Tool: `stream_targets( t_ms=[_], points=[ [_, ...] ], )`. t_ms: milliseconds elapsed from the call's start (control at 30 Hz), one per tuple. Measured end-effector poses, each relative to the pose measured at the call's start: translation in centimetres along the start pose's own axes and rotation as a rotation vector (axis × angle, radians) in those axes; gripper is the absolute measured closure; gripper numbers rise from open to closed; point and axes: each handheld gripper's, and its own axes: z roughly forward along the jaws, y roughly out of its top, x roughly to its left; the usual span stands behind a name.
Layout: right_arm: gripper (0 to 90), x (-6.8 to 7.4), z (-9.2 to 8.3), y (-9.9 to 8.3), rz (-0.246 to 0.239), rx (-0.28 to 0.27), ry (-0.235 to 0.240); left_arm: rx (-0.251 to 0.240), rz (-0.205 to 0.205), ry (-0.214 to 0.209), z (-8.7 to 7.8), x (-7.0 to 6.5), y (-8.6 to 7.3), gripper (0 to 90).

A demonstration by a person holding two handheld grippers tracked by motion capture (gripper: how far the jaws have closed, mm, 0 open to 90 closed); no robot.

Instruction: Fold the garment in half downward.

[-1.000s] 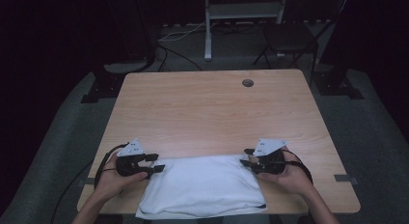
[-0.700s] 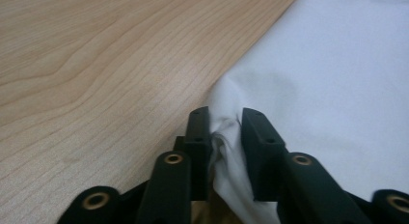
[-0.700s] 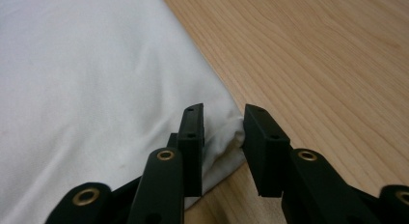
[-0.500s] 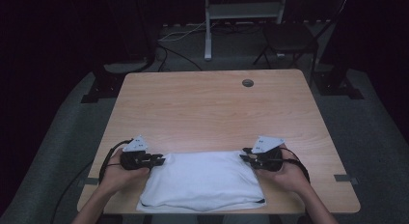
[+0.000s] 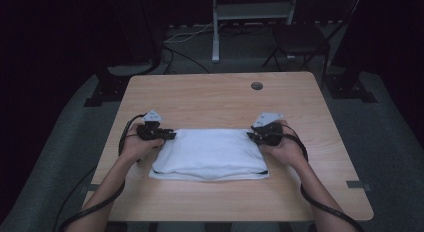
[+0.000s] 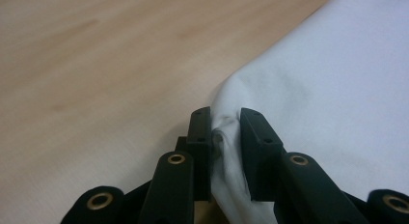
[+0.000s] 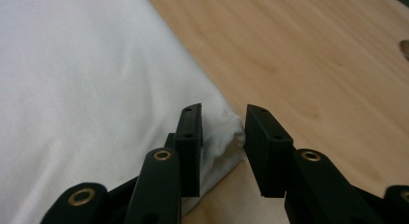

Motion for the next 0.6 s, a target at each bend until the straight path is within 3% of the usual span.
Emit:
stream_targets(
  t_ms=[200,267,300,333,367,467,533,600],
  points=[
    [65.2,-1.9,1.7,0.9,0.029,0.010,-0.044,0.005,-0.035,0.047,1.7,2.0,1.8,71.5],
    [61.6,-2.2,2.0,1.0,0.035,0.009,-0.058,-0.004,-0.058,0.088,2.1,2.5,2.4,66.6],
    [56.0,-2.3,2.0,1.2,0.033,0.012,-0.079,-0.004,-0.058,0.088,2.1,2.5,2.4,58.4],
    [54.0,-2.1,1.9,1.3,0.034,0.005,-0.084,-0.061,-0.083,0.124,1.6,2.6,2.7,55.3],
    [51.4,-1.9,1.5,1.5,0.033,-0.024,-0.087,-0.096,-0.095,0.132,1.1,2.5,2.9,52.2],
    [48.2,-0.7,-0.6,2.3,0.025,-0.092,-0.100,-0.181,-0.107,0.107,-0.9,1.1,3.1,44.9],
    [47.0,0.5,-2.0,2.5,0.014,-0.107,-0.088,-0.201,-0.097,0.047,-2.2,-0.6,2.8,40.9],
    [45.1,1.8,-3.0,2.3,-0.016,-0.090,-0.047,-0.191,-0.062,-0.031,-3.0,-2.6,2.1,40.9]
  ],
)
